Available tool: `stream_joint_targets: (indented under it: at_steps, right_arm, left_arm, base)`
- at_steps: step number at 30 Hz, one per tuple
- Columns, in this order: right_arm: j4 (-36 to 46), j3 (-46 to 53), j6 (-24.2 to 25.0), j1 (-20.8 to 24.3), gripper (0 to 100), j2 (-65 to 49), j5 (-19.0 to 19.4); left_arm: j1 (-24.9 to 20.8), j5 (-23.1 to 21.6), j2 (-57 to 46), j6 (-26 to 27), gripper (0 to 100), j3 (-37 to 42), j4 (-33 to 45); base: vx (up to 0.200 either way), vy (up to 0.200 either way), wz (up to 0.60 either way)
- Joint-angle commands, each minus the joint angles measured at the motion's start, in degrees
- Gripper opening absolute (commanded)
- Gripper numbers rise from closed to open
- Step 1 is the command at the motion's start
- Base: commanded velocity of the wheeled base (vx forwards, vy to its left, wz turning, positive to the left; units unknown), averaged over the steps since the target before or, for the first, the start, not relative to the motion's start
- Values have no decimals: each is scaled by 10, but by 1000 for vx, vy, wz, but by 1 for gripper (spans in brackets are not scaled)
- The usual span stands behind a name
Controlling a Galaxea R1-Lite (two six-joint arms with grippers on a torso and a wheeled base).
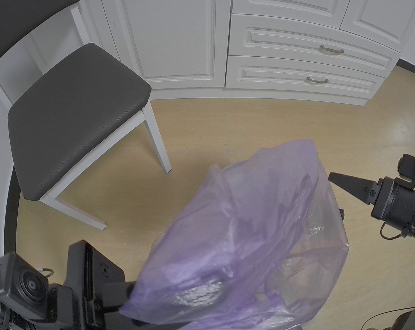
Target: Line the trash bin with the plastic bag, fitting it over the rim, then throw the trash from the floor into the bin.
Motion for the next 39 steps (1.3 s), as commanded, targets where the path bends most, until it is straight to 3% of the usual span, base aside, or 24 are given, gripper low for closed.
stream_joint_targets:
  at_steps: [1,6,10,14,19,28,36,39]
  right_arm:
    - [-3,2,17,20,100,37,0]
    - [-2,5,22,22,100,38,3]
    - [9,26,11,24,100,33,33]
    - [65,40,-46,20,100,28,45]
    - [194,24,-117,15,100,4,44]
    - [192,4,-110,-22,100,7,49]
    - [61,12,-28,-47,100,84,56]
    - [-10,33,6,-58,100,102,96]
  left_arm:
    - [-6,0,2,0,0,0,-1]
    - [-11,0,5,0,0,2,0]
    - [-11,0,5,0,0,0,-1]
    - [-11,0,-2,0,0,-2,-1]
    - [-11,0,-28,0,0,-5,0]
    - [-11,-1,-36,0,0,-3,0]
    - [-15,-2,-38,0,0,2,-1]
    - [-23,-12,-38,-2,0,5,-1]
  base:
    - [0,0,0]
    - [0,0,0]
    - [0,0,0]
    - [0,0,0]
    - [0,0,0]
    - [0,0,0]
    - [0,0,0]
    - [0,0,0]
